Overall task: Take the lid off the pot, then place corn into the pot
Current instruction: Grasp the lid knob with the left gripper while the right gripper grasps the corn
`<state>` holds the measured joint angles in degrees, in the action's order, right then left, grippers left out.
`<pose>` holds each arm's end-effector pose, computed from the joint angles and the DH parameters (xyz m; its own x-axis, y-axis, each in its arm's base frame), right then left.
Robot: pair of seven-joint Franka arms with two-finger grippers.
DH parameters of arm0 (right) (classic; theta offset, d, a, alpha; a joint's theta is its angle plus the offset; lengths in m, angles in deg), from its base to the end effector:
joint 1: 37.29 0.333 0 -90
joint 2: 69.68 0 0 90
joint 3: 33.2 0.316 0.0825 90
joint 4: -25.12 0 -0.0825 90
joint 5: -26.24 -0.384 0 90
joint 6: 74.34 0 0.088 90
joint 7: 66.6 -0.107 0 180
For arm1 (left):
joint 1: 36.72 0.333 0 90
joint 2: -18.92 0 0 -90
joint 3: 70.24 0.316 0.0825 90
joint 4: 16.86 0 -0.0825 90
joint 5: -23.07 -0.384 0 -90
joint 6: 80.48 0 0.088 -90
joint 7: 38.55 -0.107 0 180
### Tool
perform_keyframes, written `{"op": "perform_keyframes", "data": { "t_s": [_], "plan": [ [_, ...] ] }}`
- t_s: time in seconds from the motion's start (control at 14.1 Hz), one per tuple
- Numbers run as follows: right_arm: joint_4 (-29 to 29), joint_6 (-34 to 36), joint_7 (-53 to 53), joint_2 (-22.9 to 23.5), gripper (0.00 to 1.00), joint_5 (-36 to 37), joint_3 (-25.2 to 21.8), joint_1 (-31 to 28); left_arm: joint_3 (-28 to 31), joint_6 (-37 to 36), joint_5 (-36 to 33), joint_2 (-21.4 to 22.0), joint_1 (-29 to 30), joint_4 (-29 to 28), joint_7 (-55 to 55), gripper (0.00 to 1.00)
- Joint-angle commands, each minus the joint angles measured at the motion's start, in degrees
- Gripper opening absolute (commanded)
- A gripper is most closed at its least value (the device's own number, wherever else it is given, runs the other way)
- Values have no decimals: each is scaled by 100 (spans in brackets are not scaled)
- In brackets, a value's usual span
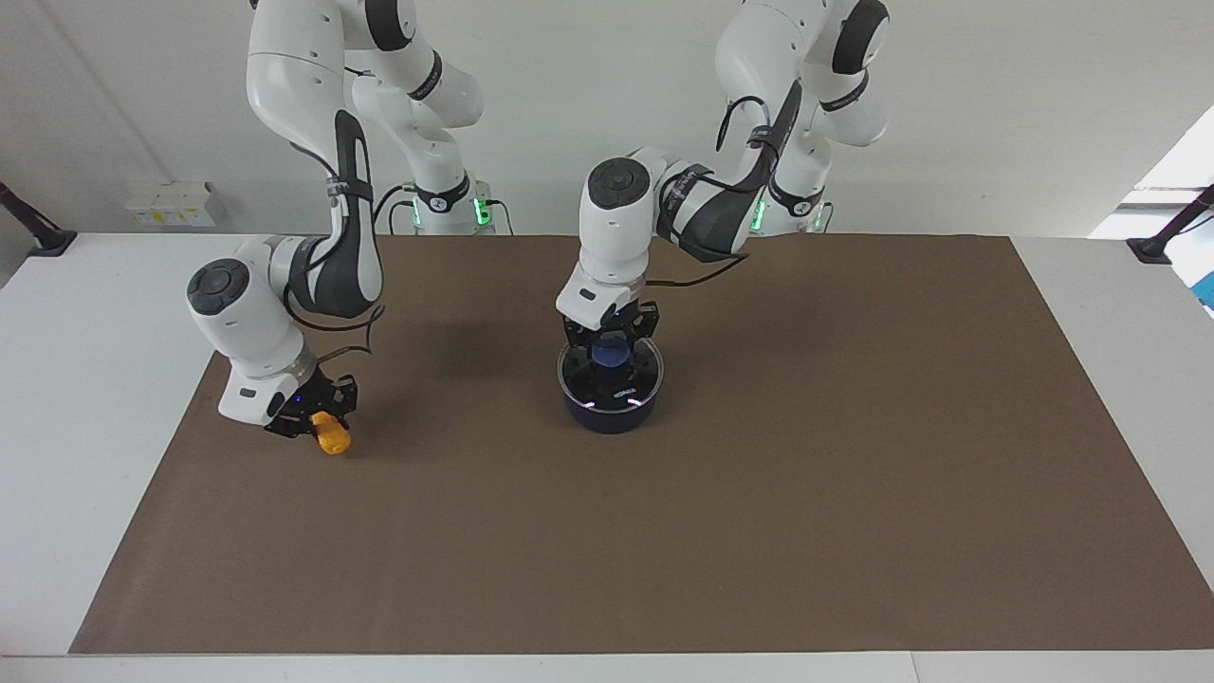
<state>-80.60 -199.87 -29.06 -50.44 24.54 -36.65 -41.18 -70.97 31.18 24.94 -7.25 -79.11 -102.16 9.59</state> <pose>0.6283 -0.0775 0.3460 0.8710 0.4912 0.0112 0.4912 -0.8711 0.0029 0.5026 -0.4718 0.4098 0.9946 0.1004 -0.0247 0.1010 -0.9945 0.0263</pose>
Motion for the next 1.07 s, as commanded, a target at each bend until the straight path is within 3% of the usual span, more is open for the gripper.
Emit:
{"op": "perform_keyframes", "data": {
  "t_s": [0.0,0.21,0.57,0.78,0.99],
  "plan": [
    [77,606,-325,-498,0,-84,28,71,100,-196,23,-63,-94,162,81,0],
    [139,1310,-992,-1043,0,-84,20,247,152,-354,6,25,-94,232,90,0],
    [279,1961,-1442,-1553,0,-76,28,467,179,-618,-240,332,29,329,20,0],
    [262,1998,-1864,-1616,0,29,28,809,179,-610,-346,464,309,295,-242,0],
    [271,1954,-2363,-1537,0,47,28,1257,179,-583,-285,543,748,111,-1164,0]
  ]
}}
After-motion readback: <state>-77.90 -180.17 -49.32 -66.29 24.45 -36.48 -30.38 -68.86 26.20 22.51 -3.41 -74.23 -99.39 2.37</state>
